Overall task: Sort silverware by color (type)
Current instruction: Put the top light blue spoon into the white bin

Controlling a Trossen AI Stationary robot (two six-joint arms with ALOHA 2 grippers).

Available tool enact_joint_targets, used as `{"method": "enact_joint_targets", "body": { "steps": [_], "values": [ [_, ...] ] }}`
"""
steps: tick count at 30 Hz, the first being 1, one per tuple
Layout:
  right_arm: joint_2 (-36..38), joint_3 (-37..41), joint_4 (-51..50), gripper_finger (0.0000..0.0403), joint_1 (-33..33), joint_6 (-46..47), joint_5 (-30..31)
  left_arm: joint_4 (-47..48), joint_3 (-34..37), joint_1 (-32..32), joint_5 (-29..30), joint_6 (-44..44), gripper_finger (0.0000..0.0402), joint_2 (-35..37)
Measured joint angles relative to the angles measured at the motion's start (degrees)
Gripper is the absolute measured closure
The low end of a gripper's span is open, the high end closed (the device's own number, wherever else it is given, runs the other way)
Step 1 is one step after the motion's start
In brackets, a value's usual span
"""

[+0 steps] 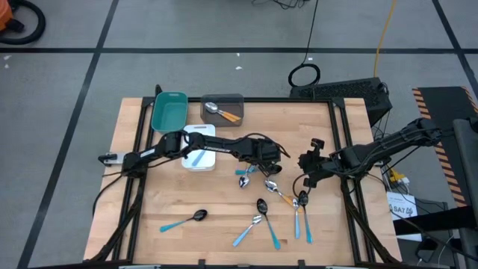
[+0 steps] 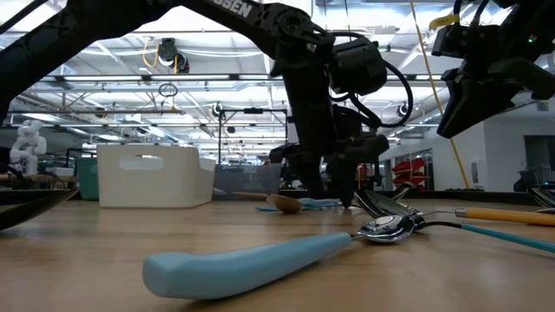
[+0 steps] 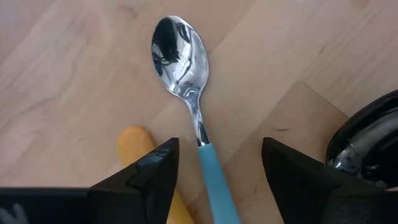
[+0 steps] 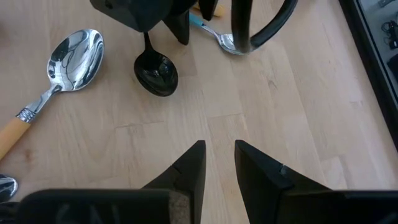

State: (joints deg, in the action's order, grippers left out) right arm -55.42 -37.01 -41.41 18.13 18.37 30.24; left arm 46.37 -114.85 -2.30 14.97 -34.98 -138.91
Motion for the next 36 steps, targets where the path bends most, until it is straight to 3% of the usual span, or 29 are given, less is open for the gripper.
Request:
{"method": "enact_joint_targets", "body": {
  "steps": [9,27,36],
  "values": [
    [0.0,0.0,0.0,0.0321,0.0,0.0,0.0,-1.0,-0.2,-0.2,-2.3,0.2,0.0257,-1.1],
    [0.0,0.0,0.0,0.0321,0.0,-0.2,0.0,-1.9,-0.1,0.3,0.7,0.3,0.0370,-1.4],
    [0.0,0.0,0.0,0.0321,0.0,-0.4,0.0,0.3,-2.6,0.8,2.3,2.0,0.0384,-1.8]
  ]
}}
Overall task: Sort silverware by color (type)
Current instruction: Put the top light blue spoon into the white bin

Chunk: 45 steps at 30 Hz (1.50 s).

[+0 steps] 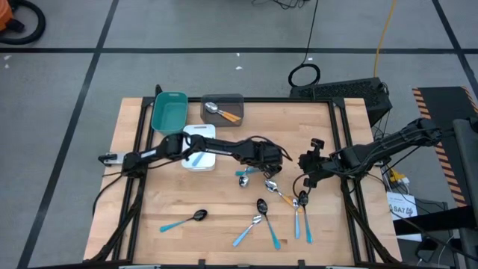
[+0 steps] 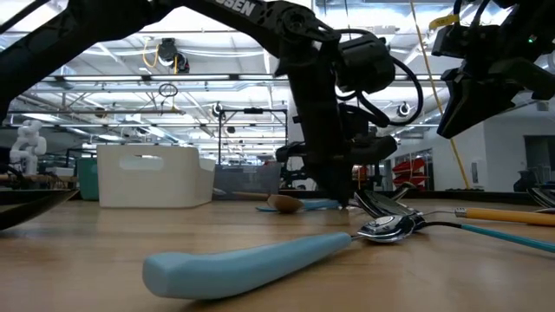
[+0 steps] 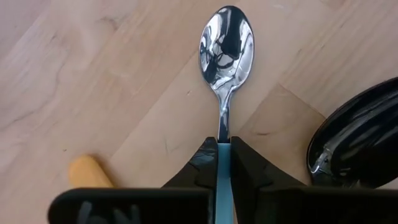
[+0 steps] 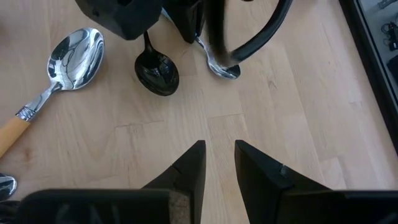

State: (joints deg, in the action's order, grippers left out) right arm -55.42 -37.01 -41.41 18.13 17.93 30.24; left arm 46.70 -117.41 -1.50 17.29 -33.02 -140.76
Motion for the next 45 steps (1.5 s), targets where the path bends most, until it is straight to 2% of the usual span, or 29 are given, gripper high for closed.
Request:
{"method": "enact_joint_targets", "body": {
  "steps": [12,17,22,34,42,45],
  "values": [
    [0.0,0.0,0.0,0.0321,0.0,1.2,-0.3,17.5,-12.4,2.4,10.7,0.3,0.0386,0.0],
    [0.0,0.0,-0.2,0.0321,0.5,2.9,-0.4,32.0,-16.0,2.9,18.4,-4.2,0.0387,0.1],
    [0.0,0.0,-0.2,0.0321,2.5,4.3,-0.4,42.7,-17.6,2.9,22.8,-8.8,0.0387,0.2],
    [0.0,0.0,-0.1,0.0321,7.1,8.8,-0.3,43.3,-17.0,6.1,26.9,-1.9,0.0387,5.1],
    [0.0,0.0,0.1,0.0321,11.0,11.4,0.0,43.3,-17.0,12.5,30.2,-0.1,0.0387,10.5],
    [0.0,0.0,1.0,0.0321,12.0,11.4,0.0,43.3,-16.5,14.0,33.3,-1.3,0.0387,12.5]
  ]
}}
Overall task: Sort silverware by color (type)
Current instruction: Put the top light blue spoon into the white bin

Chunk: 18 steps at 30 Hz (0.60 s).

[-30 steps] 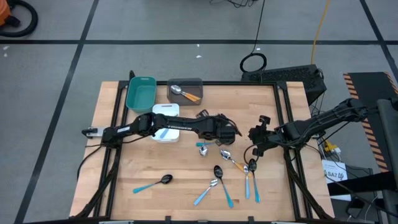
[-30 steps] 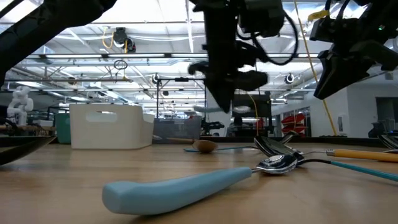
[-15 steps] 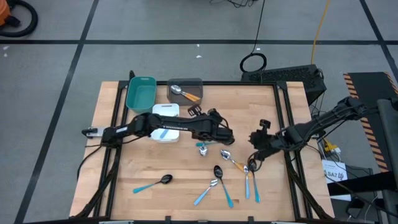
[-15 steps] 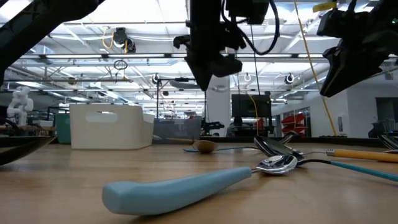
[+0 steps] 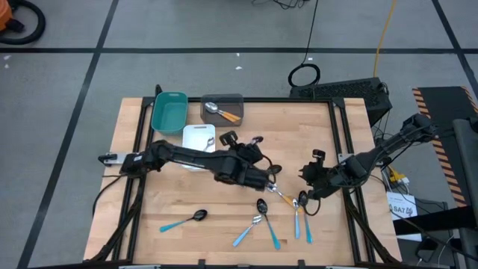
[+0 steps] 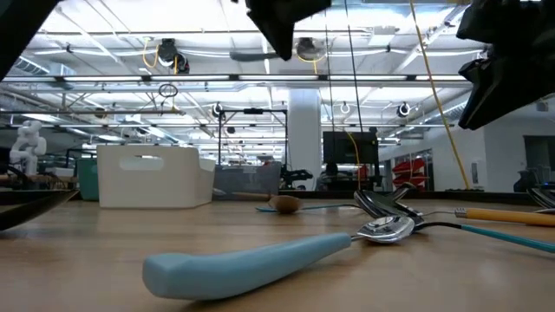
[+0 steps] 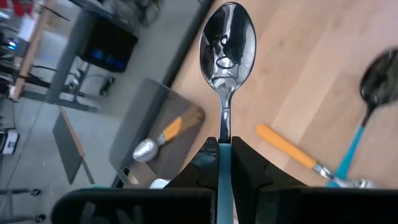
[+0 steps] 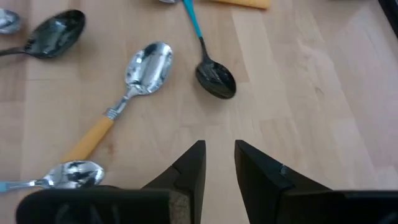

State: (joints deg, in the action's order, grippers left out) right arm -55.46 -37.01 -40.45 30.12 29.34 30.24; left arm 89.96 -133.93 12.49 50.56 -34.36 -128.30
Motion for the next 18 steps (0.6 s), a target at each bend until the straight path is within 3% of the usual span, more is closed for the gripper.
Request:
{"method": "enact_joint_targets", "body": {
  "steps": [3,7,13,18],
  "values": [
    [0.0,0.0,1.1,0.0321,0.6,0.0,0.0,0.0,3.3,1.8,3.0,-3.1,0.0387,1.4],
    [0.0,0.0,2.4,0.0321,1.4,-0.4,0.0,0.0,13.9,4.6,5.7,-9.0,0.0387,5.4],
    [0.0,0.0,3.3,0.0321,1.5,-1.6,2.7,-0.4,36.0,4.8,6.4,-25.8,0.0387,20.1],
    [0.0,0.0,4.4,0.0321,1.5,-3.9,5.6,-9.4,53.5,4.9,7.1,-33.8,0.0387,33.4]
  ]
}}
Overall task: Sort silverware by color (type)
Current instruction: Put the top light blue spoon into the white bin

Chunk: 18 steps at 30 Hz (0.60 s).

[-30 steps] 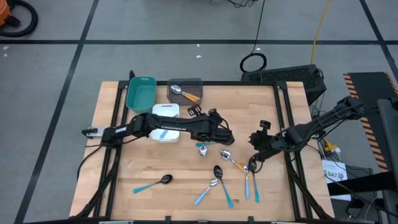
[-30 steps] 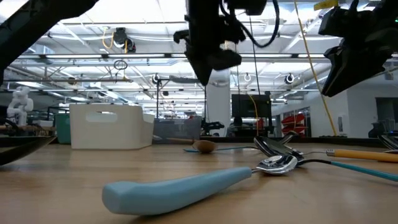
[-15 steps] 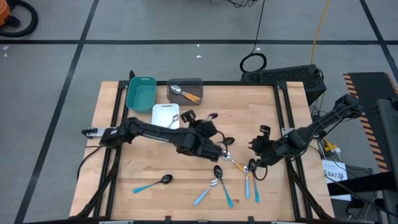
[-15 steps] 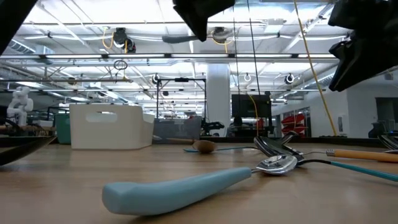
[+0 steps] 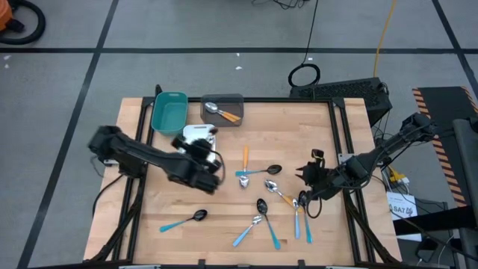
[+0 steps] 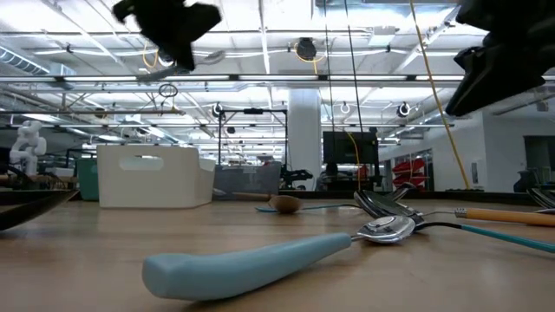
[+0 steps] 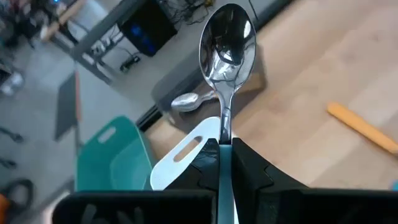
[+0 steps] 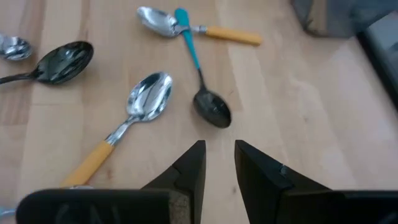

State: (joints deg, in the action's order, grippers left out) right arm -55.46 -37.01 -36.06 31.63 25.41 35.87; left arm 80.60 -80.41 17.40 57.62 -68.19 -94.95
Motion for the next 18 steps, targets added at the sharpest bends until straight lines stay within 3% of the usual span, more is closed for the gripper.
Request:
{"method": "enact_joint_targets", "body": {
  "steps": [8,14,18],
  "values": [
    [0.0,0.0,2.6,0.0321,0.0,-5.5,6.4,-20.6,22.1,-2.4,1.1,-2.3,0.0387,12.9],
    [0.0,0.0,6.0,0.0321,-0.1,-11.4,12.4,-35.2,29.0,-8.0,-3.1,7.9,0.0387,14.0],
    [0.0,0.0,8.3,0.0321,-0.7,-14.3,12.1,-46.3,32.9,-11.8,-9.2,15.9,0.0387,14.0]
  ]
}}
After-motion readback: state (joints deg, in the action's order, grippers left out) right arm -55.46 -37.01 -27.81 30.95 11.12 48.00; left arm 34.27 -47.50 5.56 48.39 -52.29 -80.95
